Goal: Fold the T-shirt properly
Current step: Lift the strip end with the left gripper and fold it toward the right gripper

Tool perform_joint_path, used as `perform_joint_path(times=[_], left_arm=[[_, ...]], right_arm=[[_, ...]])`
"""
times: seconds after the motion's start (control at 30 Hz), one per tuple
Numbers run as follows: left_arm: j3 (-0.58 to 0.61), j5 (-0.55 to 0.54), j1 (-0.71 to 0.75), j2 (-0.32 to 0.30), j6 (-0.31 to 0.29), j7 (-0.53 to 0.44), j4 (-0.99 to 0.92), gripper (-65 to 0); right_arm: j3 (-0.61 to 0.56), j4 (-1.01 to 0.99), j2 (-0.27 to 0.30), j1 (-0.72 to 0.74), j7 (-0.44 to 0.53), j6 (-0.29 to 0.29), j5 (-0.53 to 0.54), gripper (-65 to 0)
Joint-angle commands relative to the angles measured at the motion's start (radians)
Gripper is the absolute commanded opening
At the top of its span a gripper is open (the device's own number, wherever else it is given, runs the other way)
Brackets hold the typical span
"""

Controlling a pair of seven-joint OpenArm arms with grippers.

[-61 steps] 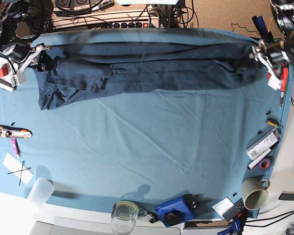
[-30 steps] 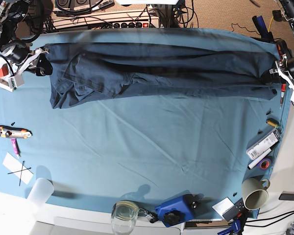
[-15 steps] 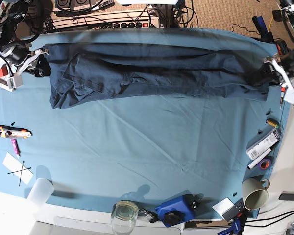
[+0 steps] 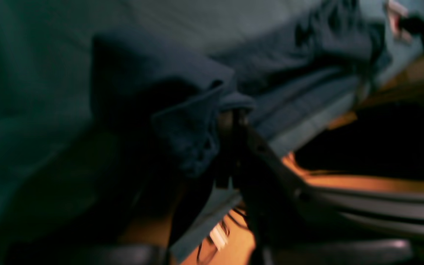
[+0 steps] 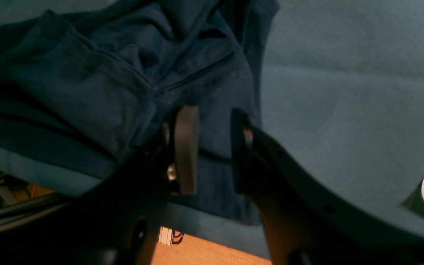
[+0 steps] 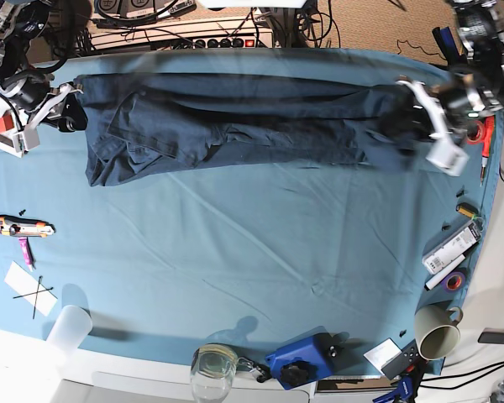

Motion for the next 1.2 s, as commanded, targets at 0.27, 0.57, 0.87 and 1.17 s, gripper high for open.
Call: perform_joint_path(times=[0.27,0.57,0.87,1.17], left_arm=[[0.238,0.245,-0.035,0.106,0.078,-0.191,0.016,-65.0],[0.385,0.537,-0.093,0.283,0.145,-0.278,0.012,-65.0],[0.562,0.691,-0.091,0.349,0.181,-0.322,-0.005,-65.0],[0.612,0.702,-0.092,0.389,0.205,-0.322,-0.005,-32.0]], right_arm=[[0.009,0.016,0.022,0.005,0.023,0.001,0.017,-49.3],[0.009,0.016,0.023,0.005,0.023,0.001,0.017,-49.3],[0.010,0.016,0.023,0.005,0.026,0.001,0.017,-49.3],[0.009,0.016,0.023,0.005,0.032,0.001,0.017,-49.3]])
